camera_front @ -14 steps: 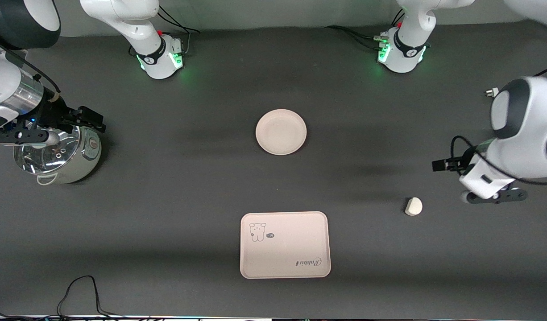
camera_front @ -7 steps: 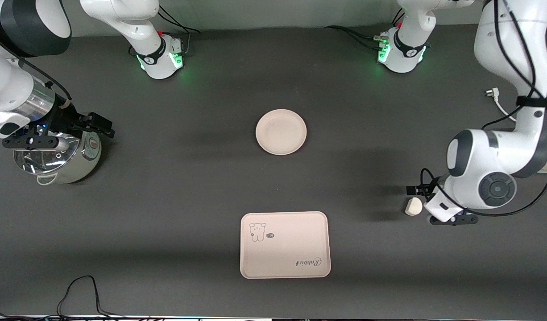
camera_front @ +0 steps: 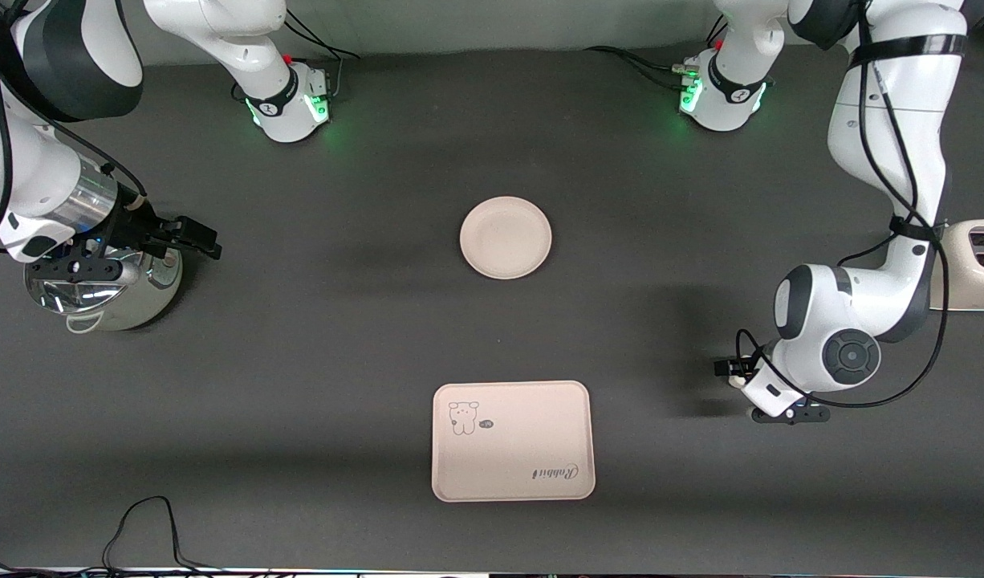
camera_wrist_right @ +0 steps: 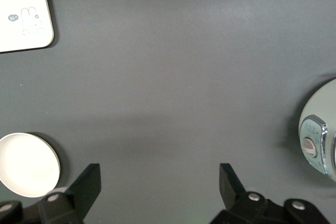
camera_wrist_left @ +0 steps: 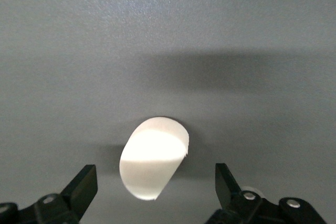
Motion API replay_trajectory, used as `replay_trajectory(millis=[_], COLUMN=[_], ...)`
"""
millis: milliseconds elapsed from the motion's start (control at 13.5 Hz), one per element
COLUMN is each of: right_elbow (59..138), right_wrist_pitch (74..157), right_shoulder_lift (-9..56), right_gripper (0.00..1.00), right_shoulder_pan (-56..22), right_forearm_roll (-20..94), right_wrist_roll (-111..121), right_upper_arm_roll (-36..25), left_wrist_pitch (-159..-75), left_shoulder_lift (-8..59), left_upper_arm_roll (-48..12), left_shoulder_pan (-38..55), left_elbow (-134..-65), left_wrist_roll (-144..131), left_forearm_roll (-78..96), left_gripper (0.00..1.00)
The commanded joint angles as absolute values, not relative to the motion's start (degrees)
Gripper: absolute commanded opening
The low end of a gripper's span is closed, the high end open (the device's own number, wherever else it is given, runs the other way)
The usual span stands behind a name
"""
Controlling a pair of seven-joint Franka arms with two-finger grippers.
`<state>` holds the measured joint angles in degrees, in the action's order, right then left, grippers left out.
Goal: Place bun in plate and plate on tray
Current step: 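Lower the left gripper over the white bun and close on it, then lift the bun with the left gripper and carry it toward the plate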
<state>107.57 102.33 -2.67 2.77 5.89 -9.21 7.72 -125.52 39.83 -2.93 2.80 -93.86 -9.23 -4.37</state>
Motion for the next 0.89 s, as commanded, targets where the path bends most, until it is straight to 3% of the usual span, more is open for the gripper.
replay_trajectory(millis=[0, 444, 593, 667, 815], right_elbow=[108.11, 108.11, 108.11, 108.19, 108.19], right_wrist_pitch=[104.41, 108.71, 108.90, 108.90, 108.98], right_shoulder_lift=[-2.46, 0.88, 1.23, 1.23, 1.32], right_gripper=[1.00, 1.00, 1.00, 1.00, 1.00], right_shoulder_pan=[2.37, 2.37, 2.29, 2.11, 2.11], right_forearm_roll=[6.94, 7.12, 7.12, 7.12, 7.21], right_wrist_roll=[-13.17, -15.20, -15.73, -15.73, -15.73], right_upper_arm_roll=[9.57, 13.62, 13.97, 13.97, 13.97], left_wrist_pitch=[-126.30, -126.74, -126.65, -126.65, -126.65], left_shoulder_lift=[40.43, 41.04, 41.04, 41.04, 41.04], left_upper_arm_roll=[-2.64, -2.64, -2.64, -2.64, -2.64], left_shoulder_pan=[3.08, 2.81, 2.81, 2.81, 2.90], left_elbow=[-93.34, -93.34, -93.34, -93.34, -93.34], left_wrist_roll=[-8.61, -8.53, -8.53, -8.53, -8.53], left_forearm_roll=[-5.18, -5.19, -5.19, -5.19, -5.19], left_gripper=[1.00, 0.93, 0.71, 0.54, 0.30])
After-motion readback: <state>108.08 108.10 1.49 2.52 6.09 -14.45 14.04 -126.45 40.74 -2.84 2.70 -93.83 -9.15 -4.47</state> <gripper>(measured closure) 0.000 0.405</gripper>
